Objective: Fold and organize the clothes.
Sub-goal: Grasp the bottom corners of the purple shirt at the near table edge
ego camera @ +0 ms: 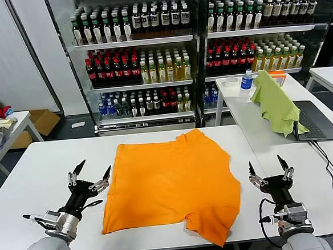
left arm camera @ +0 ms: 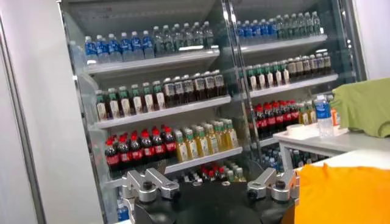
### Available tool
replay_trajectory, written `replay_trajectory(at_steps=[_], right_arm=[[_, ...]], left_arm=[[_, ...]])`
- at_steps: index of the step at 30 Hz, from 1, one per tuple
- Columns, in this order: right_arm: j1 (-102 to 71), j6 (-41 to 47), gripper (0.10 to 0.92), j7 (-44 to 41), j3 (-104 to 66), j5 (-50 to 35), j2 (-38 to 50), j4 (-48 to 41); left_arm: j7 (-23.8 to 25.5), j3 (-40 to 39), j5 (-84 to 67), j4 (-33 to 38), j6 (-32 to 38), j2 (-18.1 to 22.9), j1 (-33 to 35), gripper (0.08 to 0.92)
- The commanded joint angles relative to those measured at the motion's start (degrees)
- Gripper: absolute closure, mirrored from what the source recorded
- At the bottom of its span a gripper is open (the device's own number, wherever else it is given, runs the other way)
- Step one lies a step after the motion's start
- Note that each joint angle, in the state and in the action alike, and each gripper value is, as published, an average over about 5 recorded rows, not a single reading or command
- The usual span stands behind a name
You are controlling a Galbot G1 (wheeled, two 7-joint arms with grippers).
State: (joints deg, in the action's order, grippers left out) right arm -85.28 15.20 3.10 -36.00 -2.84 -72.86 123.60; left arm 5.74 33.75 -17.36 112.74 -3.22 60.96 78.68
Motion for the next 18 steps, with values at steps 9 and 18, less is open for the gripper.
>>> replay_trajectory(at_steps=[9, 18], right_arm=[[-11.99, 2.72, 0.203, 0.66, 9.55, -5.32, 2.71, 5.21], [-16.63, 5.61, 0.203, 3.28, 13.56, -5.51, 4.54, 5.60]], left_arm=[[-3.80, 3.07, -6.12, 8.63, -22.87, -4.51, 12.28, 0.177], [-6.77, 2.23, -7.05, 12.80, -29.75, -3.91, 18.36, 0.177]])
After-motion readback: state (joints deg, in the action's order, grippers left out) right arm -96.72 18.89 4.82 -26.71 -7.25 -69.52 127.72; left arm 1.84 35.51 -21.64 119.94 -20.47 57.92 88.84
